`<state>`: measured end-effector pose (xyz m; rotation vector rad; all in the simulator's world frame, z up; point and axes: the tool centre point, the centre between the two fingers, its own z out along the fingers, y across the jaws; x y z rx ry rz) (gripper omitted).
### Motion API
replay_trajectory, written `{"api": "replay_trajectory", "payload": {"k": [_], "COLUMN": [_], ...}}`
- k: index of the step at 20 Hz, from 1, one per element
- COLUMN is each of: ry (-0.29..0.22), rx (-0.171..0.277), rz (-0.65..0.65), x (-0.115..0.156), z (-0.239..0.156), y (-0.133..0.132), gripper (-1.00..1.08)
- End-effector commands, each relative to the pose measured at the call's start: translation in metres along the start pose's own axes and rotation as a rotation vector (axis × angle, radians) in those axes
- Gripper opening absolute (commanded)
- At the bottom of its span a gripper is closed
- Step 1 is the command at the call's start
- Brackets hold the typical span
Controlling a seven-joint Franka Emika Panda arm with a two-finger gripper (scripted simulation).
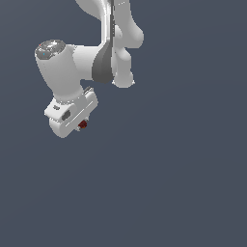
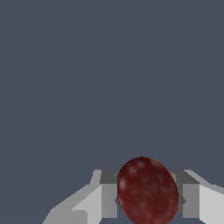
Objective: Pick up the object and move it to a goal position.
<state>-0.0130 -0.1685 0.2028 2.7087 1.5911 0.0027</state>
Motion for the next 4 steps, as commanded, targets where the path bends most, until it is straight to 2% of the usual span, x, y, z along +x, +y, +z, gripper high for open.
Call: {"api": "replay_trajectory", "payload": {"k": [1, 4], "ry": [0.0, 0.0], "rx": [0.001, 0.001], "rz": [-0.001, -0.001], "x": [-0.0035, -0.0048], "z": [-0.006, -0.0082], "y": [0.0031, 0.0043], "gripper": [-1.0, -1.0]}}
